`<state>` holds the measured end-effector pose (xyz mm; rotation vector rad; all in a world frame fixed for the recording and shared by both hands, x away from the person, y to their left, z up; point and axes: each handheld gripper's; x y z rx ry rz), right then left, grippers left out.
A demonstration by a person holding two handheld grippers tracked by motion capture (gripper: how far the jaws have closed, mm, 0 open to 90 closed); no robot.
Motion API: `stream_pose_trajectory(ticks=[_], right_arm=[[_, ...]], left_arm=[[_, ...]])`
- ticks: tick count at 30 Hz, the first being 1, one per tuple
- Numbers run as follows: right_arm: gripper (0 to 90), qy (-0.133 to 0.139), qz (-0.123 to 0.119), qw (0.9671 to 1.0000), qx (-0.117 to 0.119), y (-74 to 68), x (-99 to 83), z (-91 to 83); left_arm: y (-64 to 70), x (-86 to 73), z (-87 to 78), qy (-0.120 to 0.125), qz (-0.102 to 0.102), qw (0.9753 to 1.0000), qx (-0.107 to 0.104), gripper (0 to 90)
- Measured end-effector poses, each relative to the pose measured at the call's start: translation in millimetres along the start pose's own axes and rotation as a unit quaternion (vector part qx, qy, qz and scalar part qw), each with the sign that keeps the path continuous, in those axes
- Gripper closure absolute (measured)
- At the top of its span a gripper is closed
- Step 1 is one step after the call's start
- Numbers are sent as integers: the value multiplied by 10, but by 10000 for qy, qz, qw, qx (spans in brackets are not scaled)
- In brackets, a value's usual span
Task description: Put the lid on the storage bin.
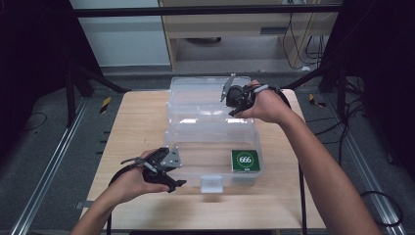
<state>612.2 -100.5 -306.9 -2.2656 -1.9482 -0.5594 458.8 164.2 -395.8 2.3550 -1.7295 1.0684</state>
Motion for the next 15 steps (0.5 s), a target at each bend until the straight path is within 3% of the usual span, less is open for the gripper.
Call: stream_pose_trajectory(ticks=[7, 15], right_arm=[[762, -23, -139, 9999, 36, -23, 2, -20], [783, -22, -258, 9997, 0, -35, -17, -28]], left_arm=[[61, 29, 111, -50, 114, 9998, -146, 354], [119, 8, 240, -276, 288, 9987, -305, 565]])
Point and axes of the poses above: each handheld gripper's, and its own axes: z roughly forward along the jaws, x roughly out of its top, y roughly to its right, and after that the axes turned 13 degrees about x, right-handed
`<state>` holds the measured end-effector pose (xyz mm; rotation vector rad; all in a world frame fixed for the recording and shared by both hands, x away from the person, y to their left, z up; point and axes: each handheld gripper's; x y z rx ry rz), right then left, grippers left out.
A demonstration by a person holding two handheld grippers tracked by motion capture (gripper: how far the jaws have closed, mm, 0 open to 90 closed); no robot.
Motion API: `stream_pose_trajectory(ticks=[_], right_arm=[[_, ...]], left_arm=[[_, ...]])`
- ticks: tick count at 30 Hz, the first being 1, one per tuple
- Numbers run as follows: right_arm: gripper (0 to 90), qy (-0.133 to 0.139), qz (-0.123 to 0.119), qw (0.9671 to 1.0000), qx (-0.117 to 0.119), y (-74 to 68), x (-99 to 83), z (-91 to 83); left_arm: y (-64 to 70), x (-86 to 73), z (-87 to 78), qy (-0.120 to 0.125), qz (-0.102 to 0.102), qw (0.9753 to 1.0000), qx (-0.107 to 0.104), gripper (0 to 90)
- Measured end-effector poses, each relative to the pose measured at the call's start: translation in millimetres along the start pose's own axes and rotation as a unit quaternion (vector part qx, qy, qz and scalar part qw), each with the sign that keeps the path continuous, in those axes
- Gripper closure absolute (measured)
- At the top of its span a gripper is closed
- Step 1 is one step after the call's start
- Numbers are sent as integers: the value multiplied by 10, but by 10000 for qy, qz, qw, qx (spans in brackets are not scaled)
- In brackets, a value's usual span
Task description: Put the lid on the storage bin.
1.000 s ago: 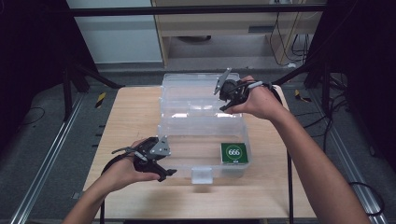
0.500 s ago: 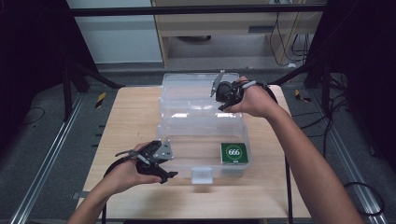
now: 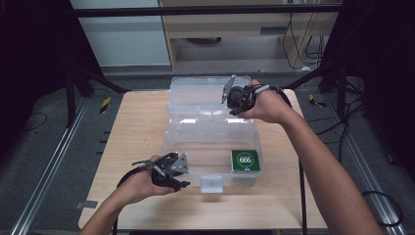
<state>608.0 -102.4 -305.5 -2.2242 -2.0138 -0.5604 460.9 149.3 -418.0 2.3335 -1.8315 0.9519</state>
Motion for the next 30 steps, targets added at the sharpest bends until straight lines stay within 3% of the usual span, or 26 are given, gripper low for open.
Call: stream_pose_trajectory(ticks=[5, 9, 19, 30], right_arm=[[788, 14, -12, 10000, 0, -6, 5, 5], [793, -3, -55, 10000, 1, -7, 9, 4], [842, -111, -300, 9995, 8, -48, 55, -11], [887, -37, -401, 9990, 177, -94, 50, -64]], left_arm=[[-6, -27, 29, -122, 29, 9999, -2, 692], [-28, -41, 31, -127, -76, 9999, 49, 749], [-17, -38, 29, -110, -168, 9997, 114, 753], [12, -58, 23, -35, -218, 9991, 351, 733]])
Point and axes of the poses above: each handheld gripper's, and its own axes: z roughly forward along the jaws, x roughly out of its top, y roughly to its right, and after that the axes turned 13 degrees about x, right-handed
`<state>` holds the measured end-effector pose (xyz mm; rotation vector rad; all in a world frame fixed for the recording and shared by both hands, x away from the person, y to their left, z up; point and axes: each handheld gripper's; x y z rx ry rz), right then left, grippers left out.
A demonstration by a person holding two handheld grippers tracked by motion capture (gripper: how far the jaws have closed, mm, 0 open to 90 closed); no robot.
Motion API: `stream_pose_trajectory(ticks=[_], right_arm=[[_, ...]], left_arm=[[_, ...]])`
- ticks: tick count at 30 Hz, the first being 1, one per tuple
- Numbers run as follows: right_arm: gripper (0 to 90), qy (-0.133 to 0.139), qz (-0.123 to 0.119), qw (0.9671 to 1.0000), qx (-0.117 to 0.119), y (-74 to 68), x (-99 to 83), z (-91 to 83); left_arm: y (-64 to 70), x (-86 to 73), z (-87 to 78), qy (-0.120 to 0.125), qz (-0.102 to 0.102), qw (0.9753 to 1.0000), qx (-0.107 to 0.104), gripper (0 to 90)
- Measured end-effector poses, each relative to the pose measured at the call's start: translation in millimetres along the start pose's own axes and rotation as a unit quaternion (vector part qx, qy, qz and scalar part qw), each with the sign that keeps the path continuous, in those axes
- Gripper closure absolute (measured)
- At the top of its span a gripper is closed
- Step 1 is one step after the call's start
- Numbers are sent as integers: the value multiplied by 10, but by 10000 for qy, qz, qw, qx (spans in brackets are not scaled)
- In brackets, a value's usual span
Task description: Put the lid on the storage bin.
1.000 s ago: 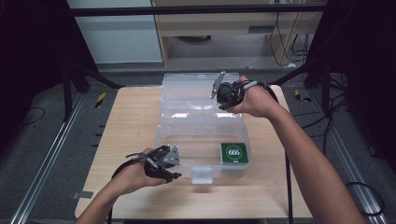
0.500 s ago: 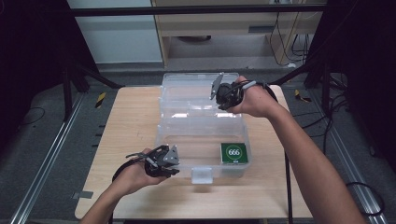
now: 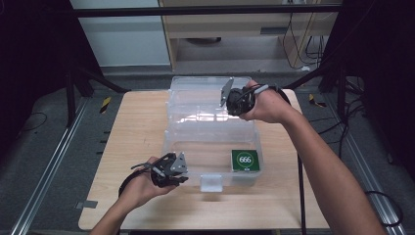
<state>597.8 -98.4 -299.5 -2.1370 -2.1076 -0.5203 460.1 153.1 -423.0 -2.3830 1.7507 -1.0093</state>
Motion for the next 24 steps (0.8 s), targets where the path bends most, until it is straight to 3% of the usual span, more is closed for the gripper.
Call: stream_pose_trajectory(ticks=[11, 19, 24], right_arm=[[890, 22, -142, 9999, 37, -165, 26, -84], [888, 60, -28, 10000, -38, -51, 5, -57], [889, 118, -96, 9999, -51, -86, -2, -67]], left_arm=[[-2, 0, 6, 4, -116, 9999, 25, 725], [-93, 27, 66, 64, -253, 9996, 42, 719], [-88, 22, 66, 99, -250, 9996, 65, 718]])
Point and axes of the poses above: each handheld gripper's, and its own axes: z roughly forward along the jaws, x roughly out of its top, y roughly to its right, and after that the axes turned 13 degrees about x, right-handed
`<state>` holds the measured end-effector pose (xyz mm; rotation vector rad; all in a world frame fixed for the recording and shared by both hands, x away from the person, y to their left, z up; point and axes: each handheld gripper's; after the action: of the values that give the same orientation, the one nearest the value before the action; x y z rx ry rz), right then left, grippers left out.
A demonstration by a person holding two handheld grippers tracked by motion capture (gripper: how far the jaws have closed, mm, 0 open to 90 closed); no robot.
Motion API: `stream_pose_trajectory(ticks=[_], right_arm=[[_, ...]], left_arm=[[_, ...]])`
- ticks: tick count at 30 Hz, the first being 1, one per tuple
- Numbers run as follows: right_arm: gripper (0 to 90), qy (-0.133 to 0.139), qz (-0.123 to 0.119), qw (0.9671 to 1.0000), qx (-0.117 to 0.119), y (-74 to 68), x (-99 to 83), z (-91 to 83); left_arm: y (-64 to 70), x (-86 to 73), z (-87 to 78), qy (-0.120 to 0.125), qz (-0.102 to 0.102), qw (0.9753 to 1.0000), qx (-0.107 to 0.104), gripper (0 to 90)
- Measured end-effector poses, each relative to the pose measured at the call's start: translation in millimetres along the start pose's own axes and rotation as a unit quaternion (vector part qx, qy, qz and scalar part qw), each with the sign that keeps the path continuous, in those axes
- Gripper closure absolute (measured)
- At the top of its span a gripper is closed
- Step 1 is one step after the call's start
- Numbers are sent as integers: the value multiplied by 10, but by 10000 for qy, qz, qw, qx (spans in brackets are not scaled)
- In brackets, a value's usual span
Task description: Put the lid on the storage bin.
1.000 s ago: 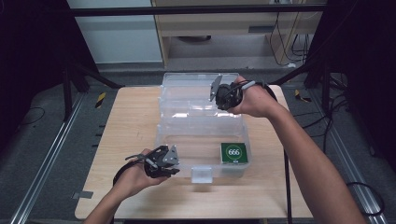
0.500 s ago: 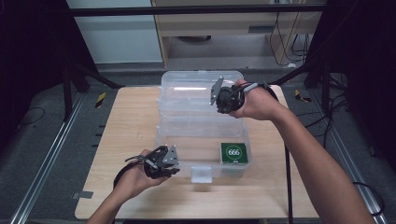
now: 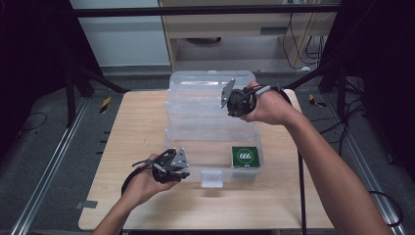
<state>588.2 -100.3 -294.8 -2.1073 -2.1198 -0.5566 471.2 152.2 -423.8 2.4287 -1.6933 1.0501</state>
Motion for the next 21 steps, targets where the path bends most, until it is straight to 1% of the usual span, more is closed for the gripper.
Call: stream_pose_trajectory(ticks=[3, 6, 7, 8, 15, 16, 20, 21], right_arm=[[889, 39, -9, 10000, -7, -62, -8, -20], [889, 59, -83, 9999, -33, -136, -1, -37], [888, 64, -102, 9999, -42, -182, -4, -46], [888, 64, -102, 9999, -42, -182, -4, -46], [885, 151, -104, 9997, -153, -319, -35, -62], [883, 199, -125, 9996, -170, -354, -43, -61], [881, 221, -125, 9994, -226, -410, -52, -61], [881, 214, -157, 9994, -228, -425, -54, -62]], left_arm=[[4, 0, -1, -2, -9, 10000, 6, 716], [5, -1, 0, 7, 4, 10000, 18, 714], [5, 0, 0, 8, -2, 10000, 22, 714], [6, 0, -1, 9, 14, 10000, 25, 714], [8, -3, -1, 35, 32, 10000, 28, 714], [8, -4, -1, 38, 35, 10000, 29, 714], [14, -3, -2, 42, 36, 10000, 45, 713], [16, -3, -3, 47, 37, 10000, 53, 713]])
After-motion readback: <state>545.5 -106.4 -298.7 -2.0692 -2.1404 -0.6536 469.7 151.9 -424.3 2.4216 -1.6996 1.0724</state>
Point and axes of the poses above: each handheld gripper's, and its own axes: z roughly forward along the jaws, x roughly out of its top, y roughly to its right, and after that the axes turned 13 degrees about x, right-handed
